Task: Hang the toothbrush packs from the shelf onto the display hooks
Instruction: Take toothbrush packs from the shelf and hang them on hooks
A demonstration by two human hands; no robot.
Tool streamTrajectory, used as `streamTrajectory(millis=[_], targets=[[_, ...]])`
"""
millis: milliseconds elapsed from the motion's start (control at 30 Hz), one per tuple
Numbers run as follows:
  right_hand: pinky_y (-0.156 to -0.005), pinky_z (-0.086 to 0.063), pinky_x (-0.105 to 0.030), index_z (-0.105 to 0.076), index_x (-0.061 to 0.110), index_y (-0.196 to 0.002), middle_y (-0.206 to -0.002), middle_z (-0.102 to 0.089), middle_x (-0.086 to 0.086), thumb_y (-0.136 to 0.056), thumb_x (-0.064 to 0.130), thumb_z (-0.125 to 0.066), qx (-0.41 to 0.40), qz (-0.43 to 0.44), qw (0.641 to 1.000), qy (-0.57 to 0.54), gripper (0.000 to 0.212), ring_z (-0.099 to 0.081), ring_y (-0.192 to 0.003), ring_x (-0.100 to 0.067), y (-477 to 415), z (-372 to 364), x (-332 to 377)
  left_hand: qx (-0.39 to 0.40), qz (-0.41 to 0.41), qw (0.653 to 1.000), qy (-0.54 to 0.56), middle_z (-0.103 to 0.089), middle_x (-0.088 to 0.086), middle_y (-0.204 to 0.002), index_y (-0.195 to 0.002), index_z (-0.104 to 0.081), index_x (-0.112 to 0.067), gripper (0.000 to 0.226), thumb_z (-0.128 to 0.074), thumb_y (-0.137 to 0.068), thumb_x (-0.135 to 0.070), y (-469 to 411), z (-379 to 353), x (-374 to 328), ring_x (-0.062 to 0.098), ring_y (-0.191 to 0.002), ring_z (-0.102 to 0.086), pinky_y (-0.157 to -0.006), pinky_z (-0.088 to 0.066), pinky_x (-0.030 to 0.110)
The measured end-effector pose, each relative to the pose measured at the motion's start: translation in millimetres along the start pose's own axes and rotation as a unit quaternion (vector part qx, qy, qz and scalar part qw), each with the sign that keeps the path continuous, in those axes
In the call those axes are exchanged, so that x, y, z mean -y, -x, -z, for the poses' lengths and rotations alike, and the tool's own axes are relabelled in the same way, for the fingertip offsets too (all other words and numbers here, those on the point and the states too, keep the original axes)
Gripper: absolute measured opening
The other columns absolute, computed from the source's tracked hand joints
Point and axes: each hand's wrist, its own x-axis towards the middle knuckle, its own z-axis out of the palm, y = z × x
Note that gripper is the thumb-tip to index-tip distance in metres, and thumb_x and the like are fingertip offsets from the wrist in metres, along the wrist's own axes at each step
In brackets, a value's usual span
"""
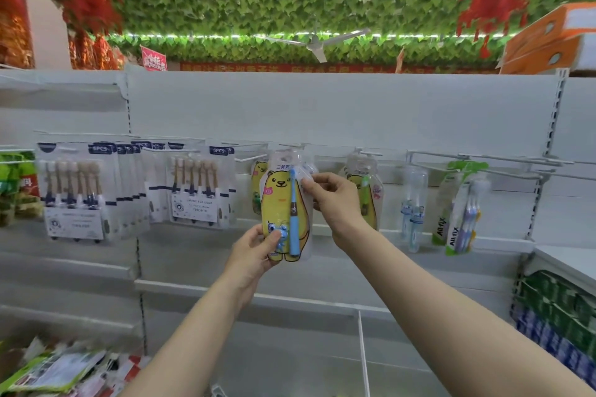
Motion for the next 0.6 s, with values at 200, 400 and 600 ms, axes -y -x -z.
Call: streamTrajectory(millis=[200, 400, 600], targets=[[-0.079, -0.057, -0.035, -0.074, 0.020, -0.086, -0.078, -0.069, 0.000, -0.087, 0.022, -0.075, 0.000, -0.003, 1.000, 0.003, 0.003, -0.065, -0.079, -0.014, -15.3, -7.0, -10.4, -0.004, -0.001, 1.000, -0.016, -0.076, 0.007, -0.104, -0.110, -0.065, -0.009, 0.020, -0.066, -0.091, -0.015, -22.2, 8.7, 1.2, 0.022, -0.096, -0.071, -0.087, -0.055, 0.037], [-0.082, -0.058, -0.043, -0.075, 0.023, -0.080, -0.088, -0.071, -0.017, -0.087, 0.021, -0.075, 0.000, 0.022, 1.000, 0.004, 0.007, -0.064, -0.080, -0.019, -13.3, -7.5, -16.6, 0.016, -0.006, 1.000, -0.022, -0.076, 0.008, -0.103, -0.111, -0.064, -0.008, 0.021, -0.065, -0.091, -0.014, -28.0, 13.4, 7.1, 0.022, -0.096, -0.071, -0.084, -0.056, 0.035], [-0.068, -0.053, -0.025, -0.074, 0.017, -0.084, -0.084, -0.069, -0.018, -0.088, 0.016, -0.074, -0.010, 0.027, 1.000, 0.001, 0.003, -0.060, -0.074, -0.012, -7.8, -8.4, -16.9, 0.021, -0.013, 1.000, -0.020, -0.074, 0.013, -0.106, -0.114, -0.063, -0.008, 0.033, -0.069, -0.085, -0.021, -27.2, 18.0, 15.3, 0.028, -0.100, -0.070, -0.089, -0.055, 0.041]])
